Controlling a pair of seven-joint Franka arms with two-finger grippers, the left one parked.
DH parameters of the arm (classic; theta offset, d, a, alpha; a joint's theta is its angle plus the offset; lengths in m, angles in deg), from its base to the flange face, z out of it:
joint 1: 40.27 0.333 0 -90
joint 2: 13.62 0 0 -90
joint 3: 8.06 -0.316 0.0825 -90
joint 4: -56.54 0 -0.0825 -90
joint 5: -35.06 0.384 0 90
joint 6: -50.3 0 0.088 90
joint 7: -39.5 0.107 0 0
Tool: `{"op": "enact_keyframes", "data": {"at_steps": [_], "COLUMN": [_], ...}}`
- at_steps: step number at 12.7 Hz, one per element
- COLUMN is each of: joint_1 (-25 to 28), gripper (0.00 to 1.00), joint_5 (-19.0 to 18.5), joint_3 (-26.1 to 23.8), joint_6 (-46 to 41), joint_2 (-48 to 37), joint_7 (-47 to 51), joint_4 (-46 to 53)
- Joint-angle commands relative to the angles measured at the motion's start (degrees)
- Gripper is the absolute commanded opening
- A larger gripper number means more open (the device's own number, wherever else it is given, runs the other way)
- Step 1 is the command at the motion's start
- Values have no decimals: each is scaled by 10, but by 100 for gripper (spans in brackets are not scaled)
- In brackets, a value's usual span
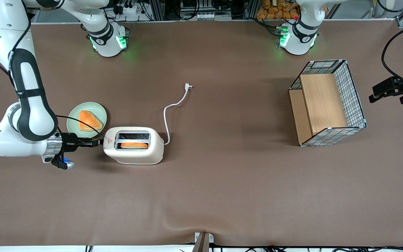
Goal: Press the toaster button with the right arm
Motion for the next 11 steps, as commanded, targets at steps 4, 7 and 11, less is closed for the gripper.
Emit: {"op": "enact_keyframes", "data": {"at_steps": [4, 7, 11], "joint_1": [-6, -8, -9], "gripper": [2, 2, 3], "joint_5": [18, 29, 41], "joint_3": [-3, -3, -2], "joint_6": [13, 13, 13], "joint_2": [32, 43, 50], "joint_7": [-17, -17, -17], "joint_4": [-1, -2, -1]}}
